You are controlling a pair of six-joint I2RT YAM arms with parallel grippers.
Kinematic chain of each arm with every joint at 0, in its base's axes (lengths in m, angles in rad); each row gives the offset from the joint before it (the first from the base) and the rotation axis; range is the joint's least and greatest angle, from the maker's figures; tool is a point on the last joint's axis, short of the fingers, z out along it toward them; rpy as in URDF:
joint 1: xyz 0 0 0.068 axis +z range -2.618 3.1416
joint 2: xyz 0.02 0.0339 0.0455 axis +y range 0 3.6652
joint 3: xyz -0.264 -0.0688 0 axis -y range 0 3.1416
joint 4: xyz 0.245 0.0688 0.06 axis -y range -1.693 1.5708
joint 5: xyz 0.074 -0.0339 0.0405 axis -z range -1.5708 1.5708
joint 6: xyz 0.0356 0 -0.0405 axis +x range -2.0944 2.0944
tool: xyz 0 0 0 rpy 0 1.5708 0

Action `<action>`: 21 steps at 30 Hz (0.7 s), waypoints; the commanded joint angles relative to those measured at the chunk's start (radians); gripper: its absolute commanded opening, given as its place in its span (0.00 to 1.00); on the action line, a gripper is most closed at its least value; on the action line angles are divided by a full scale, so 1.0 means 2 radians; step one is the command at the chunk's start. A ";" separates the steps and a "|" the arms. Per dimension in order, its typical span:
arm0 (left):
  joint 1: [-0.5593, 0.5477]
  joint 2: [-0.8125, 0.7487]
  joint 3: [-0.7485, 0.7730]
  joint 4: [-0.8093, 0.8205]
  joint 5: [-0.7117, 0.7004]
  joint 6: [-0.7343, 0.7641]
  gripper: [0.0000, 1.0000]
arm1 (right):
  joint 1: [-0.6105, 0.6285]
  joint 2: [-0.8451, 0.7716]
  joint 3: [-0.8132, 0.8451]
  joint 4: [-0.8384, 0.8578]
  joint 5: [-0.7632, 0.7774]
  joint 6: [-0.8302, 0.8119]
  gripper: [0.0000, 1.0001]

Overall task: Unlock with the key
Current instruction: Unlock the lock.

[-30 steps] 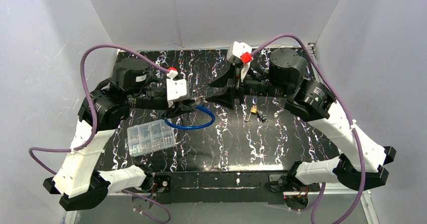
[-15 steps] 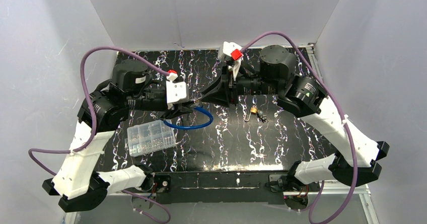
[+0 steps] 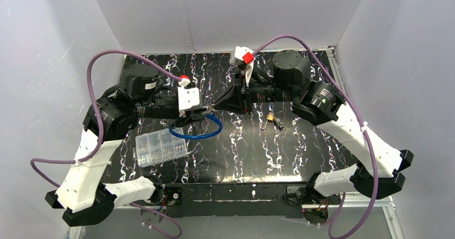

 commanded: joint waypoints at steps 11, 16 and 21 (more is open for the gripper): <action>0.001 -0.013 -0.016 0.040 -0.017 0.027 0.00 | 0.000 -0.008 -0.044 0.052 -0.016 0.049 0.01; 0.001 -0.027 -0.031 0.070 -0.038 0.055 0.00 | 0.000 -0.010 -0.060 0.055 -0.010 0.066 0.01; 0.000 -0.064 -0.081 0.140 -0.058 0.101 0.00 | 0.000 -0.022 -0.108 0.091 0.024 0.110 0.01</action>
